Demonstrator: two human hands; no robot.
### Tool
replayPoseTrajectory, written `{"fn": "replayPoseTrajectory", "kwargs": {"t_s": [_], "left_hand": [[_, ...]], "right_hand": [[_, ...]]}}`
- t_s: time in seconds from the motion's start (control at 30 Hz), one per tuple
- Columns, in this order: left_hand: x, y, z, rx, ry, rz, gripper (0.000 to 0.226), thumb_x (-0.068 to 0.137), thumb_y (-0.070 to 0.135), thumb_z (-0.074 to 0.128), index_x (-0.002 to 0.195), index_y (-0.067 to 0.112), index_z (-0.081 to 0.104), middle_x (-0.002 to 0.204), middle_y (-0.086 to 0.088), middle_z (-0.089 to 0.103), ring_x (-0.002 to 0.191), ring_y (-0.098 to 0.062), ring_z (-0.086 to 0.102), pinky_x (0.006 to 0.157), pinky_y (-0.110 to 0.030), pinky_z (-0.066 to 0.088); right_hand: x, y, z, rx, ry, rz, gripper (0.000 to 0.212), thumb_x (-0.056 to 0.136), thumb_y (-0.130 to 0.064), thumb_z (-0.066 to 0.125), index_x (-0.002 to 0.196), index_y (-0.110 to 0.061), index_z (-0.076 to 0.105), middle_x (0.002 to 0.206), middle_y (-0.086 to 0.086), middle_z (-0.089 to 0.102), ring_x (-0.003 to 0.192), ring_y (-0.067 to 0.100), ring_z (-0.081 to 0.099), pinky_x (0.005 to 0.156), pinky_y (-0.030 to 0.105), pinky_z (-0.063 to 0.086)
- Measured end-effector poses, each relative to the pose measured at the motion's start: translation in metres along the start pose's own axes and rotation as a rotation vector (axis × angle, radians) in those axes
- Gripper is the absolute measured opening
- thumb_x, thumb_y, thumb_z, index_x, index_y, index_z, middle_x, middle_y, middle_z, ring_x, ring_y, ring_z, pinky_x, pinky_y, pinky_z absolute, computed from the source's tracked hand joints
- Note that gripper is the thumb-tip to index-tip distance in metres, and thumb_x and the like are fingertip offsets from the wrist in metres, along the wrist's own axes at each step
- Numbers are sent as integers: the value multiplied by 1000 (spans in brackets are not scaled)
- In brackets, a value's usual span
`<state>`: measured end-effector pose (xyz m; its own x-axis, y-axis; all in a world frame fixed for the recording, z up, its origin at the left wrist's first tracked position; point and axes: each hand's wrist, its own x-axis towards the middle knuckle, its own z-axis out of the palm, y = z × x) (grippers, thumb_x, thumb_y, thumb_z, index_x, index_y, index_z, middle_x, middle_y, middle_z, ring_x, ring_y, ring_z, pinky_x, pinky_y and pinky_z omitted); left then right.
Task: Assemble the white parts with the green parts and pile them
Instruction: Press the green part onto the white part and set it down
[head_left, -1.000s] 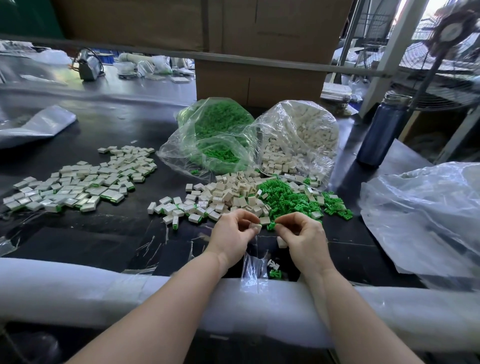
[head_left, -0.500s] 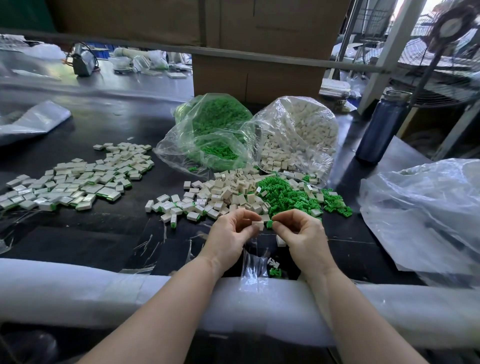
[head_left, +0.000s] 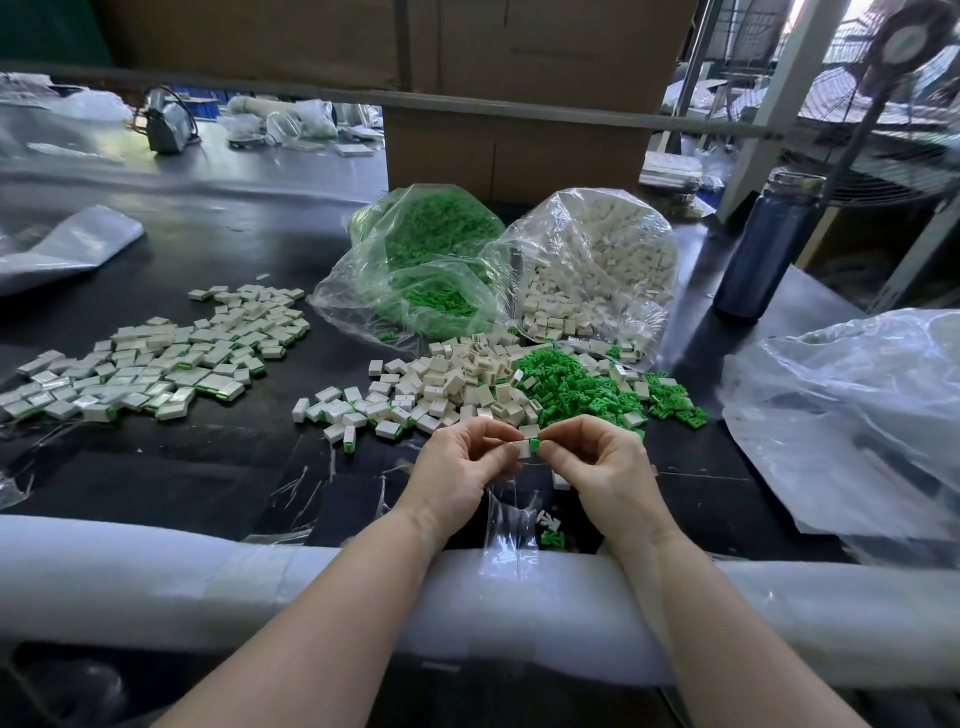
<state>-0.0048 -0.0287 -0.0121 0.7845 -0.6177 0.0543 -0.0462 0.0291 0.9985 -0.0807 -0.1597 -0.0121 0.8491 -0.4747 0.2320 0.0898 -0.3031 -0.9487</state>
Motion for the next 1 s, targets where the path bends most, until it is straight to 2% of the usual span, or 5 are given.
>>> {"fn": "replayPoseTrajectory", "kwargs": {"t_s": [0.43, 0.53, 0.67, 0.83, 1.0], "left_hand": [[-2, 0, 1, 81, 10, -4, 11, 85, 3, 62, 84, 13, 65, 74, -2, 65, 69, -9, 62, 69, -15, 52], [-2, 0, 1, 100, 8, -6, 15, 85, 2, 61, 82, 15, 64, 72, -1, 64, 69, -11, 62, 73, -19, 53], [-2, 1, 1, 95, 1, 6, 15, 84, 1, 63, 82, 16, 66, 71, 0, 65, 63, -3, 62, 67, -13, 52], [-2, 0, 2, 136, 5, 22, 21, 86, 1, 61, 82, 19, 71, 78, 0, 68, 70, -4, 62, 68, -12, 50], [-2, -2, 3, 225, -10, 42, 21, 85, 1, 62, 80, 19, 70, 77, 2, 67, 75, -8, 62, 75, -15, 51]], "right_hand": [[-3, -3, 1, -47, -46, 24, 12, 76, 0, 73, 72, -11, 69, 65, -1, 67, 60, 3, 61, 59, 14, 50], [-3, -3, 1, -56, -40, 14, 15, 77, 2, 71, 72, -13, 70, 67, -2, 67, 61, 1, 61, 62, 13, 49], [-2, -5, 2, -60, -35, 3, 24, 80, 3, 68, 74, -20, 69, 67, -7, 66, 61, -3, 60, 63, 10, 47], [-4, -5, 2, -63, -43, 41, 24, 78, 6, 68, 79, -18, 64, 67, 4, 63, 62, 12, 57, 63, 30, 52], [-3, -6, 3, -72, -65, 55, 20, 75, 7, 70, 75, -12, 64, 72, 10, 65, 67, 17, 59, 67, 32, 53]]}}
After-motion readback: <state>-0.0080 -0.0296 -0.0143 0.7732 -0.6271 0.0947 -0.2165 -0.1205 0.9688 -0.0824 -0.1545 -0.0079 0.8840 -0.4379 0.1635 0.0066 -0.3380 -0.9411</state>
